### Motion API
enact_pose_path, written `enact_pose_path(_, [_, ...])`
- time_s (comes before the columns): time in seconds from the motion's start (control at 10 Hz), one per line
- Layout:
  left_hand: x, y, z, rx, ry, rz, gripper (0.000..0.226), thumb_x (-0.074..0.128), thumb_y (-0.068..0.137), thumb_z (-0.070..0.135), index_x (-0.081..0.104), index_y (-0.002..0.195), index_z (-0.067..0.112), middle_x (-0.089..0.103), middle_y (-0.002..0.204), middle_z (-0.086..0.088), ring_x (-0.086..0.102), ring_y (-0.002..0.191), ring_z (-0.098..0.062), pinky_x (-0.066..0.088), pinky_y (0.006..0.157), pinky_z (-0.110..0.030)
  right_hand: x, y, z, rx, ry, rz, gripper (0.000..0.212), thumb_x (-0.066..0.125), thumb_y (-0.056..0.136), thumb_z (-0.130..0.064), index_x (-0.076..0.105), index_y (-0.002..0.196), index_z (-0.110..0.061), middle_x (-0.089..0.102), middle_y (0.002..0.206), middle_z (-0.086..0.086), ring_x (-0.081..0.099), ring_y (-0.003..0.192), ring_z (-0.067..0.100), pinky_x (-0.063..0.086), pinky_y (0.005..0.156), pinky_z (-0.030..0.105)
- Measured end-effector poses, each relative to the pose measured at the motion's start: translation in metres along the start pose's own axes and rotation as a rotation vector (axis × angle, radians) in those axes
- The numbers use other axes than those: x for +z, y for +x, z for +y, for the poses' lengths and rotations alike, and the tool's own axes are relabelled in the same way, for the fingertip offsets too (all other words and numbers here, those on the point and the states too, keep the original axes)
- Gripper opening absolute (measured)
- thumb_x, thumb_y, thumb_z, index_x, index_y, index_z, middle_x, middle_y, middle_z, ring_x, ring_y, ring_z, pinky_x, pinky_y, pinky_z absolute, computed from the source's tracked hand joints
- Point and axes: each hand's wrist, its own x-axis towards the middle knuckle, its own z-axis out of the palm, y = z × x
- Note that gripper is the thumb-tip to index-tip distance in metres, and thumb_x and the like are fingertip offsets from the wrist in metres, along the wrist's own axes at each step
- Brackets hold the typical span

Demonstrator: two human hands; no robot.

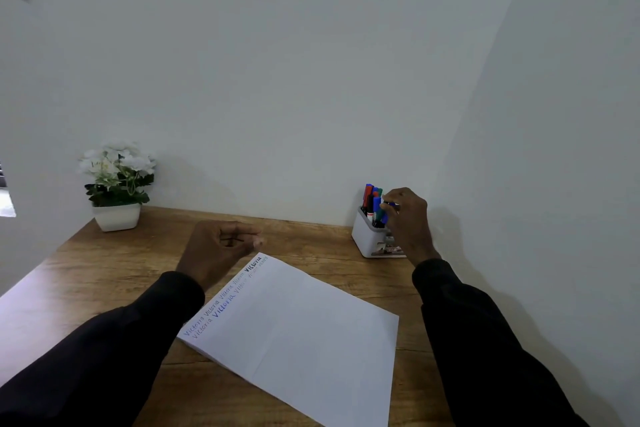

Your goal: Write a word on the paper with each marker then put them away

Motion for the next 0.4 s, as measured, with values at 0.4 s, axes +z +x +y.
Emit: enact_pose_path(0.4, [-0.0005, -0.0078, 0.0047, -0.004, -0.025, 0.0, 0.021, 0.081, 0.074, 0.004, 0.077, 0.095, 0.006, 0.077, 0.084, -0.004, 0.074, 0.077, -0.012, 0.051, 0.063, -0.007, -0.0055, -0.0049, 0.0001, 0.136, 0.092, -0.053, 0.036, 0.065, 0.098, 0.003, 0.069, 0.133, -0.003, 0.067, 0.132, 0.02, 0.07, 0.112, 0.03, 0.06, 0.094, 0.035])
